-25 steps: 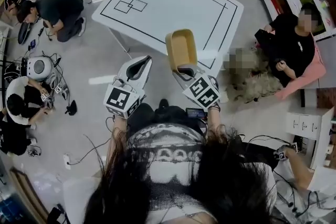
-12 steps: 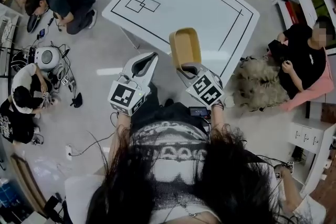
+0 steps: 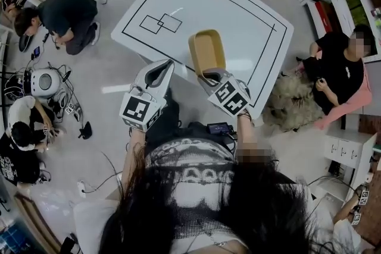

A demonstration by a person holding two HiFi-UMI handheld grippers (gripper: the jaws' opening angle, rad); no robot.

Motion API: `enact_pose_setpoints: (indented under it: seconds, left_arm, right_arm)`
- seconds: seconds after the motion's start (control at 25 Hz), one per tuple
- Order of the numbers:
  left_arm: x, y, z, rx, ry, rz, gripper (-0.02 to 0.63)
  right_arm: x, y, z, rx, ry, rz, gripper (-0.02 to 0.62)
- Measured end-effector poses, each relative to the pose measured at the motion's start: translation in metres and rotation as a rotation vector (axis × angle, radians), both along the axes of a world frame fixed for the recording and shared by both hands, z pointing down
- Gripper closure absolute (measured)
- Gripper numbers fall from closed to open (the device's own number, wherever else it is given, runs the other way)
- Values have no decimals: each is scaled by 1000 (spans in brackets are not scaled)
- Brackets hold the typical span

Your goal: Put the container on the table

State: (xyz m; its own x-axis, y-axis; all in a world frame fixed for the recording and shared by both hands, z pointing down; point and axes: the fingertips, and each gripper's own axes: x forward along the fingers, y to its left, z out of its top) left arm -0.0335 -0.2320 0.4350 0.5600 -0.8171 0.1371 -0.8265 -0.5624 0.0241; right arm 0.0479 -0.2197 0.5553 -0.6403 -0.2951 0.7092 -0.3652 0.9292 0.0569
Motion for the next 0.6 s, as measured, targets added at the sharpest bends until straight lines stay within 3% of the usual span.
enact_pose_setpoints:
  seconds: [0.6]
  left_arm:
    - [-95,-126,-17,8,-17,127,606]
  right_arm:
    - [-110,-165,22,-67,26,107,572]
